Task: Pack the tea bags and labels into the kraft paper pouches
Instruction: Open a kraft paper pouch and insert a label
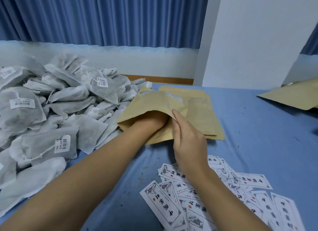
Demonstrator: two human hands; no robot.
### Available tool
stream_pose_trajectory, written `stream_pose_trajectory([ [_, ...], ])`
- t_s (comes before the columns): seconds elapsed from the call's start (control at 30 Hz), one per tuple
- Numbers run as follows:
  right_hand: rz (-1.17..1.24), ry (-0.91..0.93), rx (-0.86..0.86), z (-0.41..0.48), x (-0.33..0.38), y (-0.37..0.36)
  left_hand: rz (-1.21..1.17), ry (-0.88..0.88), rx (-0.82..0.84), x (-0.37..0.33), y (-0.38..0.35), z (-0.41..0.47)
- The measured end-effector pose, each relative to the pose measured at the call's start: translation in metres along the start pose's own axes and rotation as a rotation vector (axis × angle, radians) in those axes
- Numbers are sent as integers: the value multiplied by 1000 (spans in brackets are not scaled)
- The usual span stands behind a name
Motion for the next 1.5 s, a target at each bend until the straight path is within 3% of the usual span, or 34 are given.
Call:
stream_pose_trajectory([
  [0.07, -9, -29, 6, 2, -1, -2, -30, -50, -176, -1, 8, -8],
  [0.23, 23, -37, -47, 12, 0, 8, -466, -376, -689, -3, 30, -97],
  [0.3, 20, -50, -23, 18, 2, 7, -607, -398, -786, 4, 28, -136],
  [0.33, 26, -61, -16, 20, 4, 8, -707, -347, -765, 10, 20, -147],
  [0.4, 34, -54, -35, 24, 8, 12, -1037, -140, -568, 24, -4, -155],
  [0.5, 74, -40, -21, 26, 15, 23, -1539, 177, -28, 19, -50, -159],
  [0.53, 104, -14, 28, 25, 18, 24, -1693, 221, 85, 12, -58, -160],
  [0.6, 134, 73, 164, 16, 24, 23, -1927, 173, 94, 3, -59, -156],
  [0.7, 58, 165, 357, -6, 19, 21, -2136, 102, -78, 7, -46, -140],
  [0.8, -115, 125, 582, -24, -4, 19, -2124, 266, -169, 14, -45, -128],
  [0.87, -136, 52, 621, -33, -15, 26, -2063, 369, -260, 14, -53, -127],
  [1.07, 159, -401, -8, -40, -37, 82, -2093, 257, -428, -1, -56, -139],
  [1.1, 229, -509, 8, -40, -44, 84, -2098, 253, -439, -2, -57, -143],
  [1.2, 537, -743, 329, -47, -56, 62, -2082, 231, -429, -4, -61, -150],
  [1.27, 673, -744, 427, -52, -52, 56, -2025, 214, -406, -4, -60, -151],
  [1.4, 830, -615, 415, -46, -44, 58, -1998, 180, -341, -6, -57, -149],
  [1.5, 853, -609, 409, -43, -44, 58, -1997, 207, -477, 3, -56, -152],
])
Point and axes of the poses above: each hand's wrist, its own z-axis towards the middle knuckle, its own y-axis out of the back of the hand, x = y × z, the point moved 7 cm from there along z, towards the middle knuckle, and after that the axes turned 10 degrees about -y, right-handed, at the moved point
